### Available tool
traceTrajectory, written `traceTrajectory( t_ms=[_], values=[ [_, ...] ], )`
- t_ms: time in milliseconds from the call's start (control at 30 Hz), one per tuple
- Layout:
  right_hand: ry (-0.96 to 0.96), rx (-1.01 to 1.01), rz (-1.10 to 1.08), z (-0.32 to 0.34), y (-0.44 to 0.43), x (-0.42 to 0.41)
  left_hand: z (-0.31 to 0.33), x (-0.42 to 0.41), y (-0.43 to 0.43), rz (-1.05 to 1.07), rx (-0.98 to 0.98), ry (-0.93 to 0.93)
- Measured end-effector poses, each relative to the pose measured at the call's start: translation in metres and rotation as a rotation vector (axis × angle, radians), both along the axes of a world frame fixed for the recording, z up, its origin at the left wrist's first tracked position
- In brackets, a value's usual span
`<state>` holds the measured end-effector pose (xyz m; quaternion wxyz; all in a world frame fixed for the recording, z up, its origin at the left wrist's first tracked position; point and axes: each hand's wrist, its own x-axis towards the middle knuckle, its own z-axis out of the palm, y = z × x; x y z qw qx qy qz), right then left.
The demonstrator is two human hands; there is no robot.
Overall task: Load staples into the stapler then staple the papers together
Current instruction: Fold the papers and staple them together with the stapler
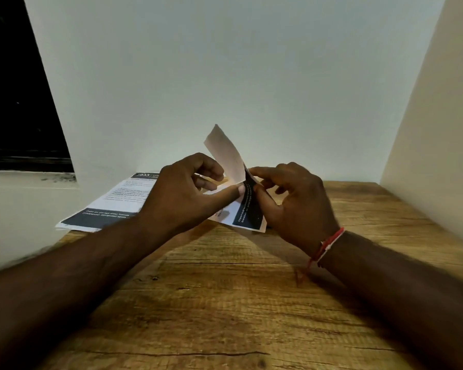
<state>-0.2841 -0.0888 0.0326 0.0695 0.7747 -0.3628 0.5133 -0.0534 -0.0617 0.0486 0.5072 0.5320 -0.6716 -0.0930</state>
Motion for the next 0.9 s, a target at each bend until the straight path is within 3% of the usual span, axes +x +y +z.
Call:
traceTrajectory(
  t_ms=[200,433,567,900],
  values=[
    [-0.133,0.081,0.089,0.002,0.007,0.004,0.006,-0.010,0.012,-0.026,0.001,0.020],
    [-0.229,0.044,0.239,0.007,0.024,0.010,0.016,-0.022,0.023,-0.061,-0.060,0.144],
    [-0.191,0.014,0.270,0.008,0.026,0.010,0.018,-0.026,0.026,-0.092,-0.094,0.213],
    [-0.183,0.052,0.295,0.007,0.023,0.014,0.013,-0.024,0.021,-0.119,-0.075,0.173]
  ],
)
